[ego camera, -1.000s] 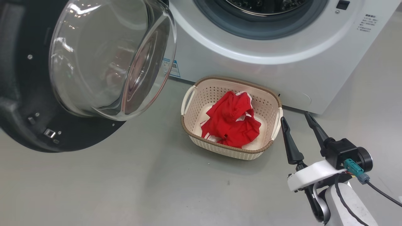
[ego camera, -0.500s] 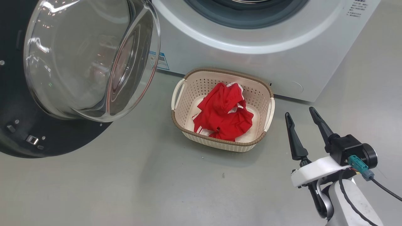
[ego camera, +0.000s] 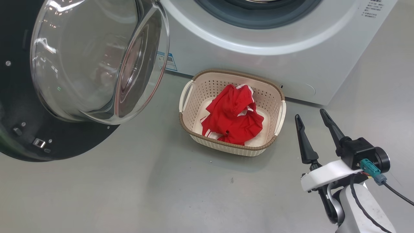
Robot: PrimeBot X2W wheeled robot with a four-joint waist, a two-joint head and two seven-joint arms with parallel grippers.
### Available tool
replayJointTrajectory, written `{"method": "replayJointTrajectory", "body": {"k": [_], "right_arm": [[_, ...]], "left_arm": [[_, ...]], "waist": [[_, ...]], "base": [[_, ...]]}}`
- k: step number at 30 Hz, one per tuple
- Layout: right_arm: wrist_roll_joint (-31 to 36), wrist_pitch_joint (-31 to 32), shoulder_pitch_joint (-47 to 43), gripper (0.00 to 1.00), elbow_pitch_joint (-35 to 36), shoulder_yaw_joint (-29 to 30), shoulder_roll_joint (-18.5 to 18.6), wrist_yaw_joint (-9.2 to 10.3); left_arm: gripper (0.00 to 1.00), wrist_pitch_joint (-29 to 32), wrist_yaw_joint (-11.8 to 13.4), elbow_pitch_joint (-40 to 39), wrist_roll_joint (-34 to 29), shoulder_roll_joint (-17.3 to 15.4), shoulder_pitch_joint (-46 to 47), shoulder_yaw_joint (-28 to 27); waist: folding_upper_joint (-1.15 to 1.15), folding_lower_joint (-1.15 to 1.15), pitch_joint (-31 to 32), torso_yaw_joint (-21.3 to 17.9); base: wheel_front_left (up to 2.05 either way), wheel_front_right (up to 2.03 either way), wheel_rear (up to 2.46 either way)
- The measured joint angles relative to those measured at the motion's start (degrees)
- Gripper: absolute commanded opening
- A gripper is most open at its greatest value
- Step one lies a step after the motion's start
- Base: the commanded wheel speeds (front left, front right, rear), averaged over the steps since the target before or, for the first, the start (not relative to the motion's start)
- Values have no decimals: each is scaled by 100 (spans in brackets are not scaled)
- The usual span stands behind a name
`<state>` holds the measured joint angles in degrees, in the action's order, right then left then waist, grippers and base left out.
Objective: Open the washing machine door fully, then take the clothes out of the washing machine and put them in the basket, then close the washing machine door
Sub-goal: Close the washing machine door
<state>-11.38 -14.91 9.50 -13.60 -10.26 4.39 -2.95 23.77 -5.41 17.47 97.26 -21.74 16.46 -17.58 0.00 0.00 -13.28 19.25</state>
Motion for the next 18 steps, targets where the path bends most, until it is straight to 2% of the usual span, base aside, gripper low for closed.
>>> {"method": "replayJointTrajectory", "body": {"k": [18], "right_arm": [[-9, 0, 71, 100, 20, 53, 0, 5]], "left_arm": [[0, 828, -130, -168, 635, 224, -24, 49]], "waist": [[0, 0, -38, 2]], "base": [[0, 0, 0]]}}
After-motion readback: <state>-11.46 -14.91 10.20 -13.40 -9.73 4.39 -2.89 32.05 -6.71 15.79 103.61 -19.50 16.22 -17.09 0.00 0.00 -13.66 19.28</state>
